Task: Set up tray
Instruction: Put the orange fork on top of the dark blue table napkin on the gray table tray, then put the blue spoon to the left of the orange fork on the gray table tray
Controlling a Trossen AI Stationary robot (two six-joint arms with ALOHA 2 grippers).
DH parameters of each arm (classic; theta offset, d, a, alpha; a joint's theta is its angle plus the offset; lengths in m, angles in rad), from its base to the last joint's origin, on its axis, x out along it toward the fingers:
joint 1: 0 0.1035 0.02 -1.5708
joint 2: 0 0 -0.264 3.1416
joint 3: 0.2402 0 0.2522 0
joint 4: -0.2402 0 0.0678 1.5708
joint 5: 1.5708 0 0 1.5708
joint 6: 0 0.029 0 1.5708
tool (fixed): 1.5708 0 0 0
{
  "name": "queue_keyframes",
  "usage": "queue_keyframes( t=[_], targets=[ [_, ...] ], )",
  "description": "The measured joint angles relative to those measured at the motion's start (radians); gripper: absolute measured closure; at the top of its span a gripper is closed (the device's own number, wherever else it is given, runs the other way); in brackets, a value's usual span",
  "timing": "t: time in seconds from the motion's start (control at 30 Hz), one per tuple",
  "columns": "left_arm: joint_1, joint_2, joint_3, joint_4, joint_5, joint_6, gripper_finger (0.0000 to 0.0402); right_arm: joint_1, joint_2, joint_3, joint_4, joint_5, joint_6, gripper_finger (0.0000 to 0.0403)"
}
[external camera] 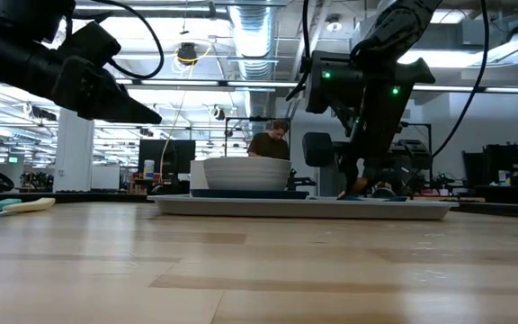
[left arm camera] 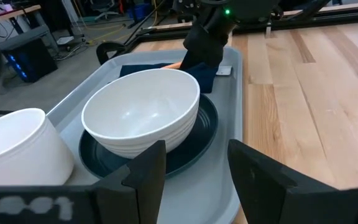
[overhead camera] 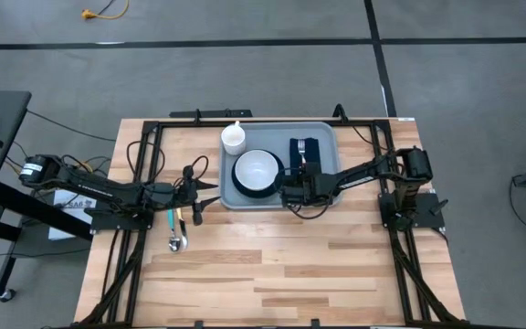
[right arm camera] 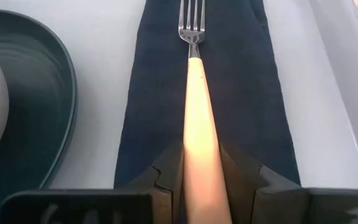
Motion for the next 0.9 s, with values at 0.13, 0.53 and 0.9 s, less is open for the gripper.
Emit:
queue_keyframes(
  t=[0.13, 0.53, 0.9],
  targets=[
    [0.0, 0.0, 0.0, 0.0, 0.0, 0.007, 0.0237, 0.0, 0.0, 0.0, 0.0, -0.004, 0.0, 0.0335],
    [0.0, 0.0, 0.0, -0.002, 0.0, 0.007, 0.0237, -0.004, 0.0, 0.0, -0.008, -0.03, 0.0, 0.0281],
    [0.0, 0.0, 0.0, -0.005, 0.0, 0.007, 0.0237, -0.004, 0.0, 0.003, -0.01, -0.029, -0.024, 0.0245]
  ],
)
